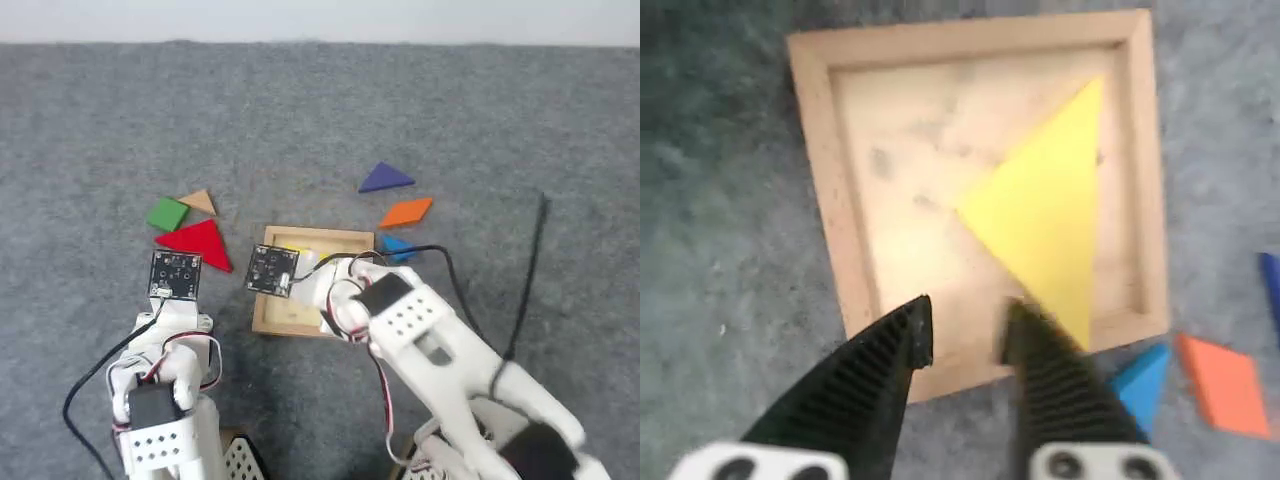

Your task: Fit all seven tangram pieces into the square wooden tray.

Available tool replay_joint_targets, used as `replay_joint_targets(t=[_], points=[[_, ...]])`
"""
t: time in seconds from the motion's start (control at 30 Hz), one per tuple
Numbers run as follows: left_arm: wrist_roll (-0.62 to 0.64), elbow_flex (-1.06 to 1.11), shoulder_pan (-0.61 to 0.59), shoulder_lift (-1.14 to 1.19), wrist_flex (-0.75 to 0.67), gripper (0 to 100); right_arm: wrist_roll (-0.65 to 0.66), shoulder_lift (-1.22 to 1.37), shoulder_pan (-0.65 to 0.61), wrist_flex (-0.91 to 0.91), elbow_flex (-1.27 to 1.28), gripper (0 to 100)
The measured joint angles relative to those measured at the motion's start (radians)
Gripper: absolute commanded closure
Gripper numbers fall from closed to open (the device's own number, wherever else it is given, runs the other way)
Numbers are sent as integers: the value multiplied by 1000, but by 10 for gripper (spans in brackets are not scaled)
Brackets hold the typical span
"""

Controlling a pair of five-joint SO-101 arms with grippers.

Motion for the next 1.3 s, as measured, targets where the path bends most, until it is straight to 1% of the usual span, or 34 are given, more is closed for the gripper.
replay_joint_targets(t=[0.17, 0.27, 0.33, 0.4, 0.53, 0.77, 1.07, 1.3], points=[[0, 0, 0, 0, 0, 988, 0, 201, 48, -14, -86, 984], [0, 0, 0, 0, 0, 988, -2, 316, 48, -64, -144, 983], [0, 0, 0, 0, 0, 988, -25, 382, 49, -103, -183, 983], [0, 0, 0, 0, 0, 988, -52, 433, 58, -132, -222, 983], [0, 0, 0, 0, 0, 988, -66, 470, 69, -170, -261, 983], [0, 0, 0, 0, 0, 988, -66, 462, 72, -172, -261, 982], [0, 0, 0, 0, 0, 988, -83, 290, 189, -95, -247, 982], [0, 0, 0, 0, 0, 988, -253, 11, 276, -143, -78, 980]])
